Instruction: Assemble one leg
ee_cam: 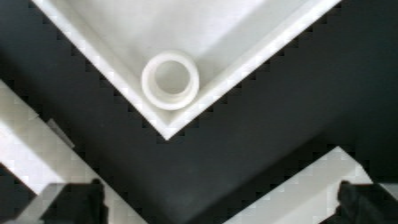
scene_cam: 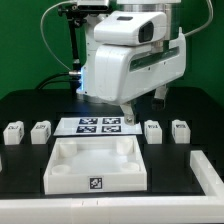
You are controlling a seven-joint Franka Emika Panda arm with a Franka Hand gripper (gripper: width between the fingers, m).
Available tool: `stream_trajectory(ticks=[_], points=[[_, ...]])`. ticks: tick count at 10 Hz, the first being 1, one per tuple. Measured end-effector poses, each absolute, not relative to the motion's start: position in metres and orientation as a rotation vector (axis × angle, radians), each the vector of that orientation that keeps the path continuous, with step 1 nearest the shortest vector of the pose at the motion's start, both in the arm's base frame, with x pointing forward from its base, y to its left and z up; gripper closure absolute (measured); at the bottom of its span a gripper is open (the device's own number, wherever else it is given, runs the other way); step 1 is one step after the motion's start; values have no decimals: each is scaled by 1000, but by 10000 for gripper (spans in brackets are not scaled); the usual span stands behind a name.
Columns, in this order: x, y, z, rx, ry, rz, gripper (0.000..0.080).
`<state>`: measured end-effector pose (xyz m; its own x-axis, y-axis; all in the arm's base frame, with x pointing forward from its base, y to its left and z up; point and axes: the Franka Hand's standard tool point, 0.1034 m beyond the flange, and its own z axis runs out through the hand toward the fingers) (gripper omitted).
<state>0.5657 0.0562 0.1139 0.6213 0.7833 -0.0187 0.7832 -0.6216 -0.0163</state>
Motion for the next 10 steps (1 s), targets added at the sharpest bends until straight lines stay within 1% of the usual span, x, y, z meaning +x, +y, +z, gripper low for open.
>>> stream_trajectory(ticks=[10], points=[[565, 56, 114, -2822, -1363, 39, 150]])
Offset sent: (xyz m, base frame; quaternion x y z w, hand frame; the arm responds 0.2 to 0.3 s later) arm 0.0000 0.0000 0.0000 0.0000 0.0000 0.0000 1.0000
